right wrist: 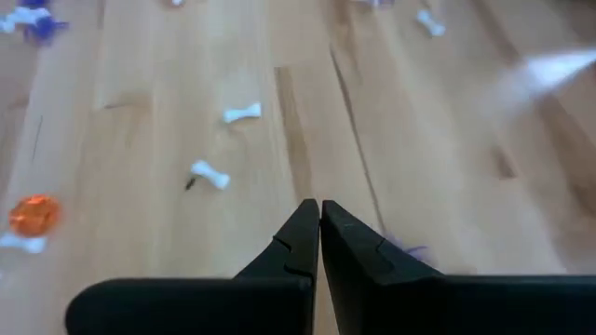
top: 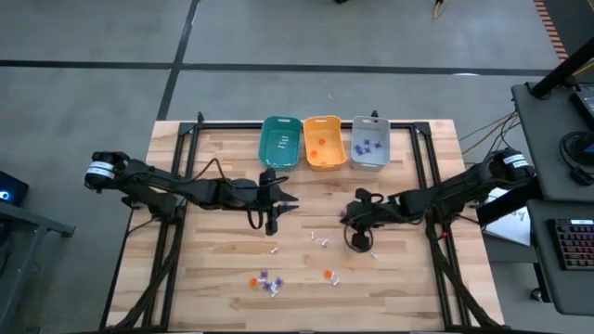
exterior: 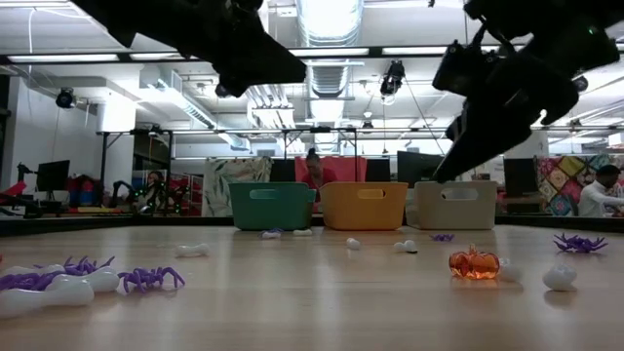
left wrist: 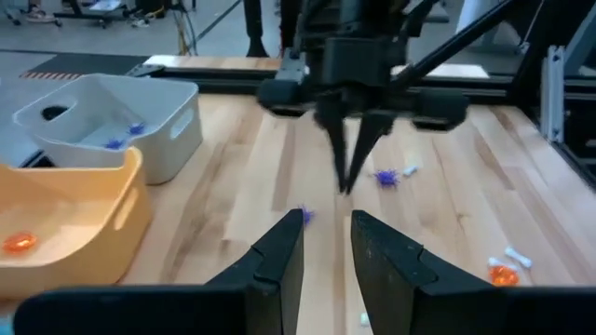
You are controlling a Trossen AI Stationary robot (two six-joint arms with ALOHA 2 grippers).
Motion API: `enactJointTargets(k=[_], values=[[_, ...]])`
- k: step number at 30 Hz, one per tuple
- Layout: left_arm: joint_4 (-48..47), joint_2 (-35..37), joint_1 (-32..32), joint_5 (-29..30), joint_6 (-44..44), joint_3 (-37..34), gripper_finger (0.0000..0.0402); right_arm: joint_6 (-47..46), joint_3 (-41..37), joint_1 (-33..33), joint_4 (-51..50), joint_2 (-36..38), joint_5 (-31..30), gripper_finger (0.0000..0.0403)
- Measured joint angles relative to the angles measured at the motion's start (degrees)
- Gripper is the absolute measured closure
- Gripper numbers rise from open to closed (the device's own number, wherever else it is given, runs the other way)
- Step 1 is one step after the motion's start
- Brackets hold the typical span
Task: Sort Halloween decoration
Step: Put the purple spider toy into the gray bin
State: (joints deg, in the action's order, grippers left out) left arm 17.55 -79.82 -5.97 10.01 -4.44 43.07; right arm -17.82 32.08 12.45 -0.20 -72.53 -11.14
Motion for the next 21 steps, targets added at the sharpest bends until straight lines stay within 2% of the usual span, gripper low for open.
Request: enactJointTargets(k=[4, 10, 18, 21], values=[[3.8, -3.2, -0.9, 0.0, -0.1, 0.1, 0.0326, 2.4, -4.1, 0.0, 6.0, 0.0, -3.1, 0.0394], [10.4, -9.2, -1.1, -0.1, -0.6, 1.4, 0.0326, 0.1, -7.0, 0.0, 6.6, 0.0, -4.1, 0.0394], [10.9, -19.8, -1.1, -0.1, 2.5, 9.6, 0.0326, -2.3, -7.2, 0.0, 6.3, 0.0, -4.1, 0.0394], [10.7, -24.3, -1.1, -0.1, 5.1, 12.9, 0.0326, -8.3, -6.5, 0.0, 5.9, 0.1, -5.0, 0.0394]])
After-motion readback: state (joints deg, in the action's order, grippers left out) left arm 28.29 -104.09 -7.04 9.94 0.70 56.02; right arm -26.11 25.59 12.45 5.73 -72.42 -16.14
